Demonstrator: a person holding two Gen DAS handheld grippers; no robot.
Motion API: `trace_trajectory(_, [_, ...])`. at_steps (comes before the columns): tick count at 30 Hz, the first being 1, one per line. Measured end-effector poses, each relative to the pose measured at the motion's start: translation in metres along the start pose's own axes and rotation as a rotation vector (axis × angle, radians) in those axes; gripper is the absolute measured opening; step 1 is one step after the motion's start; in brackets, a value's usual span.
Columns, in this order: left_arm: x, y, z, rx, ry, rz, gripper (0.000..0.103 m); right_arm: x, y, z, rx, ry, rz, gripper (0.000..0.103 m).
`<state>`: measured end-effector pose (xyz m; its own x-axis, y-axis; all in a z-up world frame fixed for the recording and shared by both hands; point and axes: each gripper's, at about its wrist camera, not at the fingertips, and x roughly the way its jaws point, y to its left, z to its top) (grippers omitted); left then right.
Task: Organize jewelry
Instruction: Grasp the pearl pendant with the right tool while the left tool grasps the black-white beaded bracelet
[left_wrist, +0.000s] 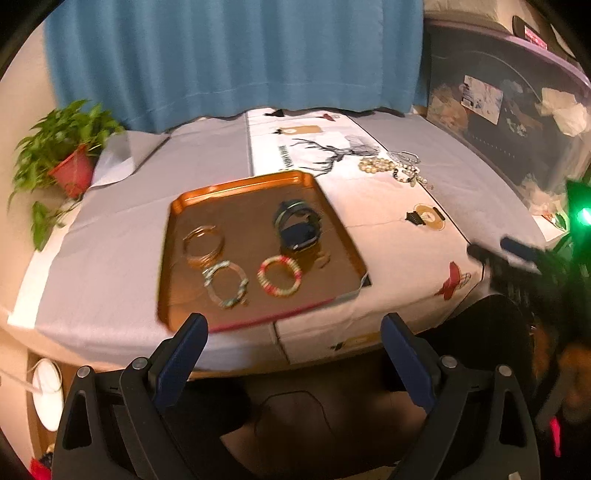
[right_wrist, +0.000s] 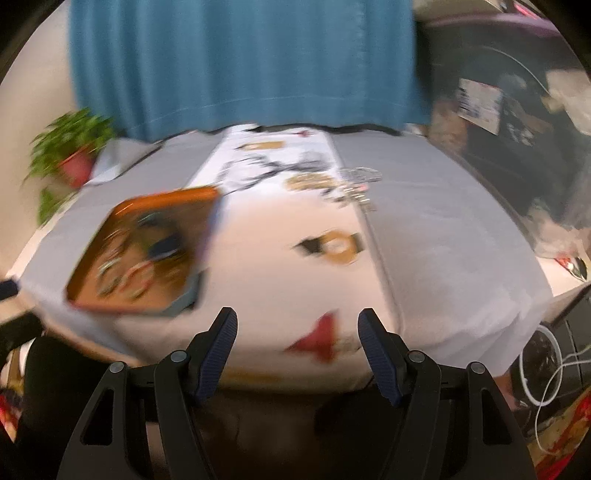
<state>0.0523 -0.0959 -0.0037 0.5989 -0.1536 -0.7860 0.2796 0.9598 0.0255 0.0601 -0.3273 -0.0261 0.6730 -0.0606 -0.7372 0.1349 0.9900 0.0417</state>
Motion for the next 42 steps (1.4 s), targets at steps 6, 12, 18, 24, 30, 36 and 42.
trace_trajectory(6, [0.04, -0.016, 0.037, 0.009, 0.04, -0.015, 0.093, 0.094, -0.069, 0.071, 0.078, 0.018, -0.031, 0.069])
trace_trajectory(12, [0.077, -0.029, 0.077, 0.009, 0.048, -0.012, 0.093, 0.172, -0.093, 0.106, 0.096, 0.094, 0.001, 0.069])
trace_trajectory(18, [0.109, -0.051, 0.108, 0.053, 0.051, -0.005, 0.093, 0.211, -0.077, 0.118, 0.003, 0.099, 0.005, 0.063])
trace_trajectory(24, [0.139, -0.071, 0.13, 0.055, 0.062, -0.018, 0.093, 0.202, -0.073, 0.112, -0.061, 0.103, 0.037, 0.012])
trace_trajectory(30, [0.173, -0.102, 0.16, 0.014, 0.07, -0.119, 0.093, 0.173, -0.114, 0.083, 0.054, 0.09, -0.039, 0.012])
trace_trajectory(36, [0.232, -0.147, 0.191, 0.049, 0.125, -0.132, 0.093, 0.169, -0.126, 0.076, 0.044, 0.044, -0.115, 0.012])
trace_trajectory(42, [0.277, -0.155, 0.207, -0.018, 0.186, -0.126, 0.089, 0.172, -0.119, 0.077, -0.015, 0.007, -0.154, 0.013])
